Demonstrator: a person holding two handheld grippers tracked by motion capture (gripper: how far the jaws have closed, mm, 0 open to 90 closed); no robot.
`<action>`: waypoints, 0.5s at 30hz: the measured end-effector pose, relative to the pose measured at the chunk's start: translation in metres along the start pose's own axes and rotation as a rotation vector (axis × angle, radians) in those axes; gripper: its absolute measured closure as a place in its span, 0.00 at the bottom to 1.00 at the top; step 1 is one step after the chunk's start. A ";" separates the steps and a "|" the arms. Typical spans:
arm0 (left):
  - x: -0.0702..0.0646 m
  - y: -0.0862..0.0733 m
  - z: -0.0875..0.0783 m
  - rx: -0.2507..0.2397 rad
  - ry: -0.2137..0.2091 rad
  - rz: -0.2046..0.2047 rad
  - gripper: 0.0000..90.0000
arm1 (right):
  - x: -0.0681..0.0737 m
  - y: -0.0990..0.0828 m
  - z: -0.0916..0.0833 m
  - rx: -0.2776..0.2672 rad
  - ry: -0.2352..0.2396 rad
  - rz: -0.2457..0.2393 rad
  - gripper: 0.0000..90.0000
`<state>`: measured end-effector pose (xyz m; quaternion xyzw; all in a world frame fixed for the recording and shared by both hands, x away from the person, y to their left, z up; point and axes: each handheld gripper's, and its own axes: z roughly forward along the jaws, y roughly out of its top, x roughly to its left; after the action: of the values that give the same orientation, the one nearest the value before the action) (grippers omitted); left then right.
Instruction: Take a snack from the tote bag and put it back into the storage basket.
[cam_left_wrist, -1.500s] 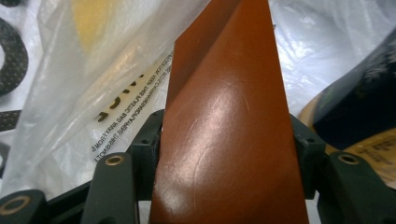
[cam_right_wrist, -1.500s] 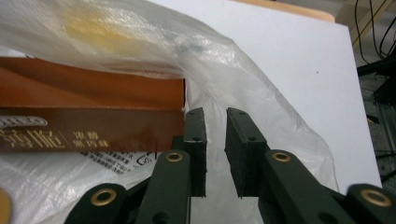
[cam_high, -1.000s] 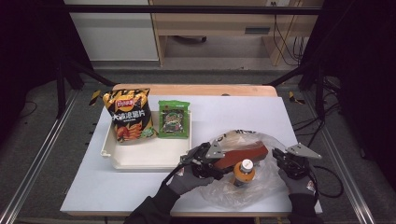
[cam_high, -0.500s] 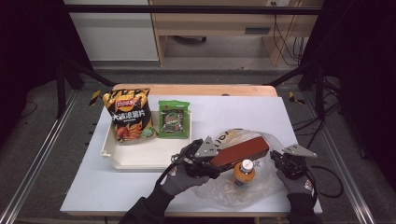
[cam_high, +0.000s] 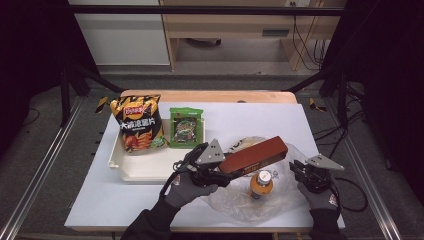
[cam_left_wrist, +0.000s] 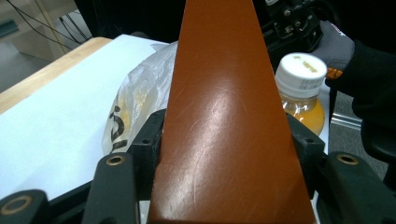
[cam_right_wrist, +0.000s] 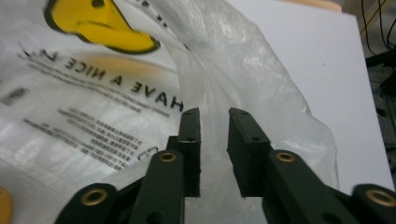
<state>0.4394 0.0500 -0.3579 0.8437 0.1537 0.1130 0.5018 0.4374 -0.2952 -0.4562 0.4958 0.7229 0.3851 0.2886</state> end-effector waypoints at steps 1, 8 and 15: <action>0.000 0.001 -0.002 -0.003 0.001 0.000 0.48 | 0.001 0.002 -0.003 -0.019 0.006 0.009 0.80; 0.005 0.003 -0.018 -0.025 0.012 -0.025 0.48 | 0.010 0.017 -0.020 -0.095 0.046 -0.020 0.62; 0.007 -0.003 -0.040 -0.035 0.033 -0.031 0.48 | 0.017 0.028 -0.033 -0.154 0.048 -0.037 0.51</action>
<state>0.4320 0.0864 -0.3411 0.8303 0.1732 0.1218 0.5156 0.4191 -0.2817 -0.4153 0.4493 0.7070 0.4459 0.3153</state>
